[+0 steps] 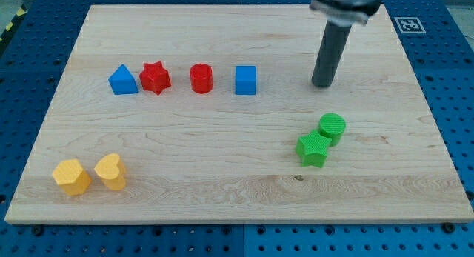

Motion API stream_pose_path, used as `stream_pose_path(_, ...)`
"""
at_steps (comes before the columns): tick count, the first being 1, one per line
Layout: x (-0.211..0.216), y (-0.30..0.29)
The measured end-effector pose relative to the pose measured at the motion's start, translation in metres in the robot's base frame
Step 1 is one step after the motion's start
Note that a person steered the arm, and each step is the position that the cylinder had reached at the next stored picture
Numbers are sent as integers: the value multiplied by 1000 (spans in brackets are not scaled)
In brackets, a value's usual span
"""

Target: Slide the red circle to left down

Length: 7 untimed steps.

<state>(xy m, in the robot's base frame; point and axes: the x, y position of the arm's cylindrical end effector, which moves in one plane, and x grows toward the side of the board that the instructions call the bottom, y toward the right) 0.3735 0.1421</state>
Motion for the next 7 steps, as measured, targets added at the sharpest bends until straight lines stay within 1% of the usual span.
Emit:
stream_pose_path(1, -52, -28)
stream_pose_path(2, -66, -99)
stream_pose_path(3, -55, -147)
stream_pose_path(4, -17, -155)
stream_pose_path(5, 14, -192)
stream_pose_path(6, 18, -244)
stream_pose_path(7, 28, -271)
